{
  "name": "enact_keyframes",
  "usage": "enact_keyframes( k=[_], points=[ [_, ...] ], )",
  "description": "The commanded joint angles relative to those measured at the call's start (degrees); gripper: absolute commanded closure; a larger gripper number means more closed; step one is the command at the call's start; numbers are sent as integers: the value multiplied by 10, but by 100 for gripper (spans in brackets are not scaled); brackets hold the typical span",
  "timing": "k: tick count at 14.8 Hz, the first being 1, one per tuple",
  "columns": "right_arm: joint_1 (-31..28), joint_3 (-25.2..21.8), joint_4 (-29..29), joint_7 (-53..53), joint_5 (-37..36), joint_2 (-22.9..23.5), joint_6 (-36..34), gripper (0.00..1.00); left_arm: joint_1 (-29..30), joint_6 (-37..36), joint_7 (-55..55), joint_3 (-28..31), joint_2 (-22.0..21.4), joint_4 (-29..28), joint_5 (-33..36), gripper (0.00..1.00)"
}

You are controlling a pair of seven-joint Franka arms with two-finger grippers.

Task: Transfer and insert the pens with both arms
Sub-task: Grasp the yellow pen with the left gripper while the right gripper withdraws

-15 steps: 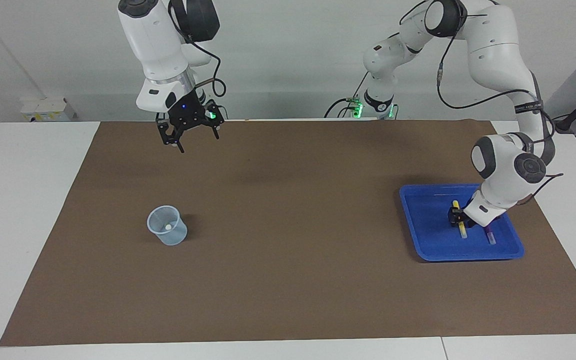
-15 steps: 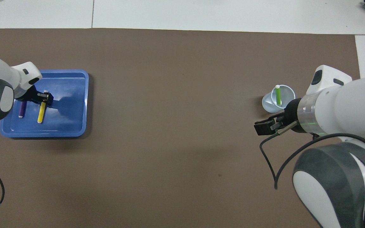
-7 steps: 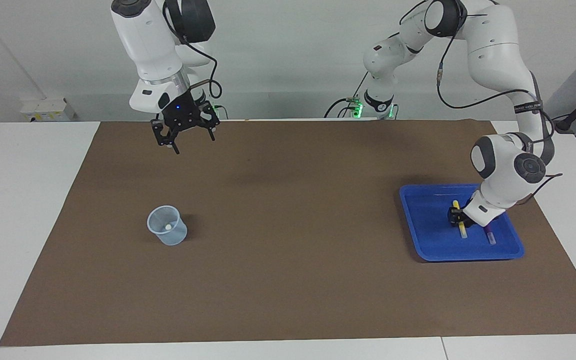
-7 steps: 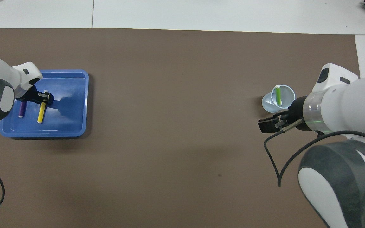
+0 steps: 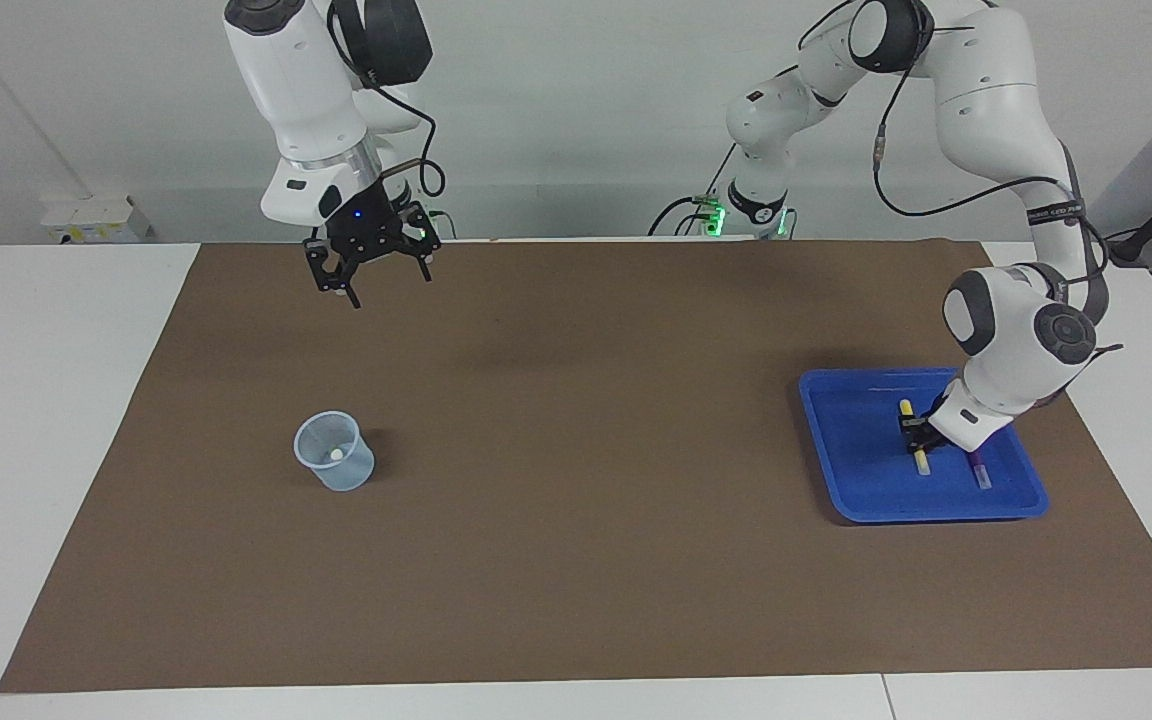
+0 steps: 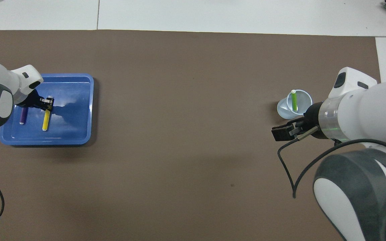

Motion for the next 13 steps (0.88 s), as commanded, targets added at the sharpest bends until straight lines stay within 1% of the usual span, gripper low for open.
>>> enact_keyframes(
  k=[1, 4, 8, 10, 13],
  points=[
    [-3, 2, -7, 7, 6, -9, 4, 0, 7, -9, 7, -2, -7, -11, -17, 100],
    [-4, 2, -7, 7, 6, -9, 6, 0, 6, -28, 7, -2, -6, 7, -40, 100],
    [-7, 2, -7, 8, 7, -8, 6, 0, -2, -85, 6, -1, 1, 59, -70, 100],
    [-7, 1, -7, 8, 6, -8, 6, 0, -4, -98, 3, -3, -4, 63, -88, 100],
    [-7, 1, -8, 9, 6, -9, -2, 0, -12, -145, -9, -12, -15, 81, -148, 100]
  ],
)
